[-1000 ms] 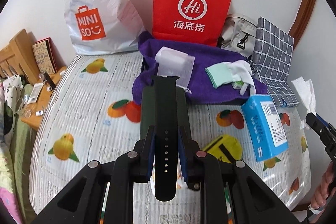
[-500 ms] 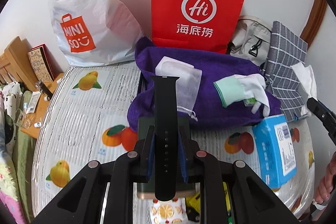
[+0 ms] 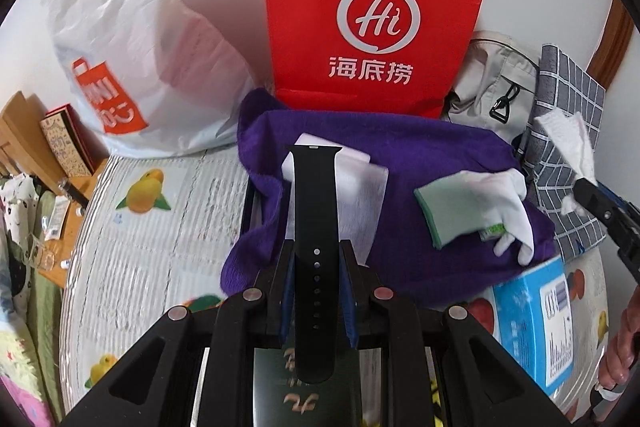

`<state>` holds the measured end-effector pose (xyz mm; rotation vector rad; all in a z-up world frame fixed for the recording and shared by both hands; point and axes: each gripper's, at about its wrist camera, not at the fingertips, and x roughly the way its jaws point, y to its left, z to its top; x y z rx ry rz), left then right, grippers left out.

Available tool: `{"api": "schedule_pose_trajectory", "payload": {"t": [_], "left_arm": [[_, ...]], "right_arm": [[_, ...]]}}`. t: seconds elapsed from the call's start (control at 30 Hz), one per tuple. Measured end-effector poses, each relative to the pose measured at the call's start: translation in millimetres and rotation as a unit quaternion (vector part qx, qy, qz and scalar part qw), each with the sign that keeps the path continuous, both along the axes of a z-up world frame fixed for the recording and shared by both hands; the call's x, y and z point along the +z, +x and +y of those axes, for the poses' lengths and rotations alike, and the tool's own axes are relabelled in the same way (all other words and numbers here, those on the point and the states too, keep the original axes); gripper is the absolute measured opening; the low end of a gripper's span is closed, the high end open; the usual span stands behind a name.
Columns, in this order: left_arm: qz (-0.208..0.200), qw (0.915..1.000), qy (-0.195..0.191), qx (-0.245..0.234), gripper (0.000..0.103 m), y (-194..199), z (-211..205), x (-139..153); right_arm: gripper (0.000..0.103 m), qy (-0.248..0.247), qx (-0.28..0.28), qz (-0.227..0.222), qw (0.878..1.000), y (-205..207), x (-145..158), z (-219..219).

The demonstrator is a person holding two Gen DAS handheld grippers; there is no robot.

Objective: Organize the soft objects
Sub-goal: 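Carry the strap with the left tool while the right tool carries the tissue onto the towel, opening both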

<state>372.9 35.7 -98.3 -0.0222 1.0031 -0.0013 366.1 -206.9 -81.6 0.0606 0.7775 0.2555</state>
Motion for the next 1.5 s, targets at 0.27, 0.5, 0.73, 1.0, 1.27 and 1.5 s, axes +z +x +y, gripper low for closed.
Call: {"api": "schedule_pose_trajectory", "payload": {"t": [0.27,0.5,0.73,1.0,1.27,1.5], "left_arm": [[0.014,0.9998,-0.011,0.0,0.019,31.4,-4.8,-19.4],[0.017,0.9995,-0.025,0.007,0.019,52.6,-2.4,-27.2],[0.025,0.9988,-0.042,0.006,0.019,70.7,-4.2,-43.2],[0.049,0.9981,-0.036,-0.001,0.019,81.4,-4.4,-63.2],[0.046,0.997,-0.062,-0.011,0.02,88.2,1.4,-65.4],[0.022,0.999,-0.035,-0.015,0.045,79.2,-4.3,-51.8]], "right_arm": [[0.025,-0.001,0.013,0.035,0.999,32.7,-26.9,3.4],[0.025,-0.019,0.026,0.058,0.998,46.9,-44.2,2.9],[0.025,-0.029,0.027,0.094,0.995,58.8,-67.9,0.2],[0.026,-0.018,0.035,0.11,0.993,65.9,-80.8,-3.6],[0.038,-0.003,0.05,0.092,0.994,59.5,-71.1,-8.6],[0.05,0.006,0.051,0.063,0.997,53.5,-55.9,-11.9]]}}
